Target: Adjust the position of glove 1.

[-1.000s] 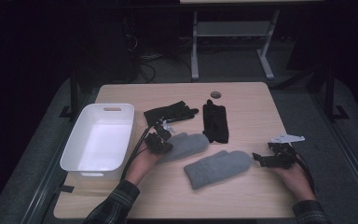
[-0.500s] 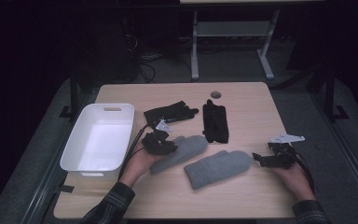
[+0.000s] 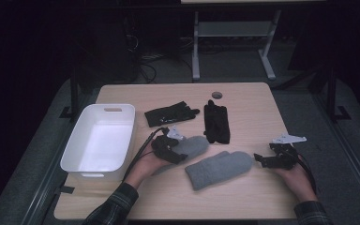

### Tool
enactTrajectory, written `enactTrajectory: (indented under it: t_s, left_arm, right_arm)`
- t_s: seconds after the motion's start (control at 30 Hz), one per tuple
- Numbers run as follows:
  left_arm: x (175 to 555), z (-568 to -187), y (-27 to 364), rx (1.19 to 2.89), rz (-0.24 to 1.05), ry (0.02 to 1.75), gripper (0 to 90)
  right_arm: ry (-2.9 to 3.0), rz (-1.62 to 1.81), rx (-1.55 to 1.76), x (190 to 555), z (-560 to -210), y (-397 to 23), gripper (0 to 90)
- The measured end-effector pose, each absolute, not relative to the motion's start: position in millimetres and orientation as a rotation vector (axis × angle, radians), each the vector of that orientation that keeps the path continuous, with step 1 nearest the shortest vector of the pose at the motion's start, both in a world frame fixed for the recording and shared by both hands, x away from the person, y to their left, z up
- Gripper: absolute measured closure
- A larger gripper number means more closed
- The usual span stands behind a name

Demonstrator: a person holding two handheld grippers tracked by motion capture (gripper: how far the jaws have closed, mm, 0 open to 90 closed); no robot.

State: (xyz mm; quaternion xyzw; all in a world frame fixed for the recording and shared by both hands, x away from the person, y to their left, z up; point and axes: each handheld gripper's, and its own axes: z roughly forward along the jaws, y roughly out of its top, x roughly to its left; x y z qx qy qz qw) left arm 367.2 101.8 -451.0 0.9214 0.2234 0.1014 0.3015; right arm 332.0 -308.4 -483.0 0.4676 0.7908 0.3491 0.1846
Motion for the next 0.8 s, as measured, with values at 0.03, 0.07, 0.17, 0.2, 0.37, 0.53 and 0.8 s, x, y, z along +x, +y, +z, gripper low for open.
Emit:
enactTrajectory:
  t_s: [0.03,0.07,0.17,0.2,0.37,0.53,0.8]
  left_arm:
    - [366,-453,101,2.446,0.275,0.592,36.2]
    - [366,-454,101,2.449,0.278,0.588,37.1]
    - [365,-455,101,2.447,0.287,0.588,44.2]
    - [365,-455,102,2.442,0.288,0.592,44.2]
    - [365,-455,103,2.440,0.296,0.598,60.0]
    - [368,-452,106,2.428,0.289,0.624,71.6]
    - [369,-440,112,2.383,0.247,0.688,78.1]
  right_arm:
    - [2.229,0.984,1.319,332,-483,-308,16.3]
    - [2.230,0.984,1.318,332,-483,-308,16.4]
    - [2.229,0.984,1.318,332,-483,-308,16.4]
    - [2.229,0.984,1.318,332,-483,-308,16.4]
    - [2.230,0.984,1.318,332,-483,-308,16.4]
    - [2.229,0.984,1.318,332,-483,-308,16.4]
    - [2.229,0.984,1.318,332,-483,-308,16.4]
